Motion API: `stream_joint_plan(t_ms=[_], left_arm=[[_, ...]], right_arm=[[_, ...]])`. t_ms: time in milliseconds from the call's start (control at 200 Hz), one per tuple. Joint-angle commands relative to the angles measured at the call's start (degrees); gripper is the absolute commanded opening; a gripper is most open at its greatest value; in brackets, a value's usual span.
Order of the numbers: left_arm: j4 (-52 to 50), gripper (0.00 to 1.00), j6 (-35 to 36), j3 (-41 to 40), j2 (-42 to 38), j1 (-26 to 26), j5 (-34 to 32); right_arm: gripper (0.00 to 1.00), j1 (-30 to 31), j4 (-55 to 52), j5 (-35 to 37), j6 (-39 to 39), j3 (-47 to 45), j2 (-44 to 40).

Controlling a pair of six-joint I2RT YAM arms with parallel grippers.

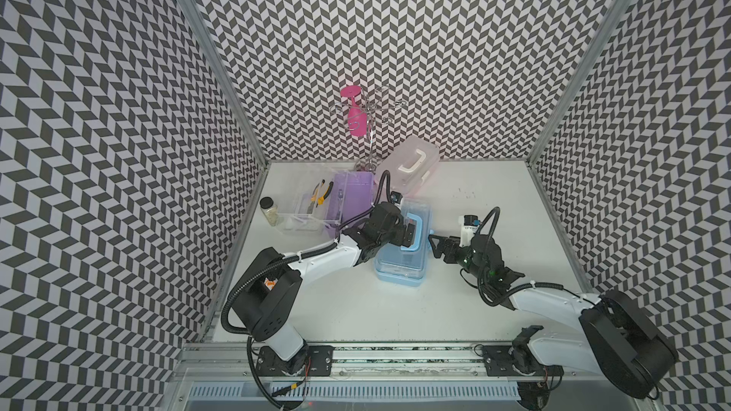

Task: Close toolboxes
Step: Fasten the toolbox latch on the toolbox.

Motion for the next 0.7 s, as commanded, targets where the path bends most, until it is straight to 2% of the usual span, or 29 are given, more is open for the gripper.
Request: stream_joint_plan(t_ms=[0, 205, 295, 601, 696], left_arm=[[-1.78, 0.99, 0.04, -1.37, -1.35, -0.36, 0.71], [-1.74, 0.99, 0.04, -1.84, -1.98, -0.35, 0.62], [-1.8, 0.99, 0.04, -2.04, -2.31, -0.32, 0.42], [-1.64, 0.99, 0.12, -2.43, -2.85, -0.28, 0.36], [-1.65, 0.99, 0.13, -2.47, -2.7, -0.24, 0.36]], right_arm=[[0.86, -1.36, 5.88, -10.48, 4.02, -0.17, 1.24], [0.71, -2.83, 11.04, -17.45, 8.16, -1.06, 3.81], [0.68, -3.49, 12.12, -18.86, 9.3, -1.45, 3.9], [0.57, -5.11, 8.85, -19.72, 10.24, -1.31, 2.89], [0.5, -5.32, 8.37, -19.83, 10.32, -1.12, 3.12]])
